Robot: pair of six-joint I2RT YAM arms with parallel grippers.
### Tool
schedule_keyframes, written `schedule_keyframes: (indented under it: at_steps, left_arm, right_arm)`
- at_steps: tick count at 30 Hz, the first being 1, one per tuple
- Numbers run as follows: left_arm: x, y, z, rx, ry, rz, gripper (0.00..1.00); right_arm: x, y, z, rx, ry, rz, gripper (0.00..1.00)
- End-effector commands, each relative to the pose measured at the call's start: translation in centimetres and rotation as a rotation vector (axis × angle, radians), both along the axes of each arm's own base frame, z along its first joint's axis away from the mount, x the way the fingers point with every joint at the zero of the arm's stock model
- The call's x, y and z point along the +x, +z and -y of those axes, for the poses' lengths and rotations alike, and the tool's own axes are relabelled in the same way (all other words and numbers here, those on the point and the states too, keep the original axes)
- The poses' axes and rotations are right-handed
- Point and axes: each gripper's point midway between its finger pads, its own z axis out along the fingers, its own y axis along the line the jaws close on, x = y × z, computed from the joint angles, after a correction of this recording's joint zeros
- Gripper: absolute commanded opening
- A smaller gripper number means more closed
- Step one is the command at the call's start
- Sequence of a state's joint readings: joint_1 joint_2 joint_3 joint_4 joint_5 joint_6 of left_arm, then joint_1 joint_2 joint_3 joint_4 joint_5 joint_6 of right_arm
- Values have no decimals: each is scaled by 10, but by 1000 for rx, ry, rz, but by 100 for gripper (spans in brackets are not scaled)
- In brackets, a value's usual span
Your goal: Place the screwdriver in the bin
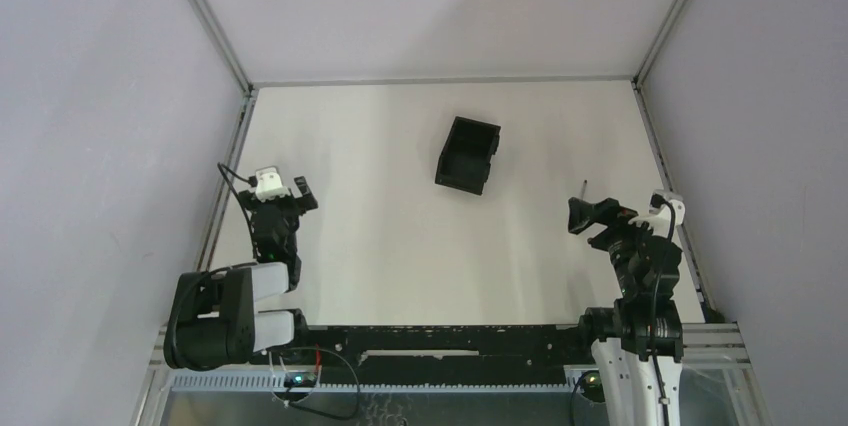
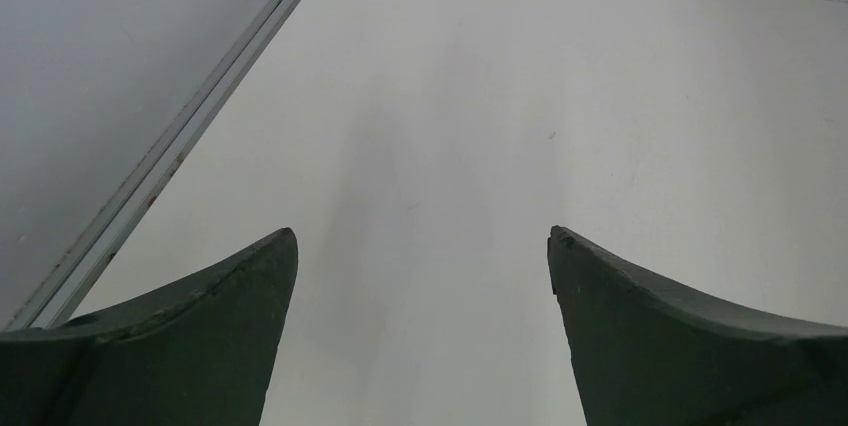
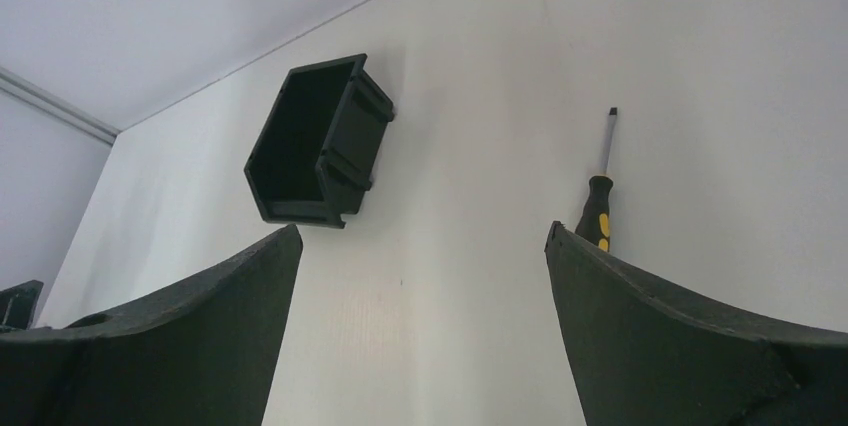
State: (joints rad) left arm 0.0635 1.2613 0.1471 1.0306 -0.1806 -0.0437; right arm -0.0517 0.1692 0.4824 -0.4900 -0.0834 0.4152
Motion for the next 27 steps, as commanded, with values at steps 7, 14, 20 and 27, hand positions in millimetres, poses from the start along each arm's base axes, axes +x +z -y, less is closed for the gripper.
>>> schedule_keyframes:
  at_steps: [7, 14, 20, 27]
  left_arm:
    - [12, 27, 0, 21, -3, 75, 100]
    - [12, 27, 0, 21, -3, 76, 100]
    - [13, 27, 0, 22, -3, 74, 100]
    - [12, 26, 0, 21, -3, 73, 100]
  right_arm:
    - [13, 70, -3, -81, 44, 176, 100]
    - [68, 75, 18, -126, -25, -165, 93]
    - [108, -2, 41, -148, -36, -692, 90]
    - [118, -116, 50, -149, -27, -1070, 80]
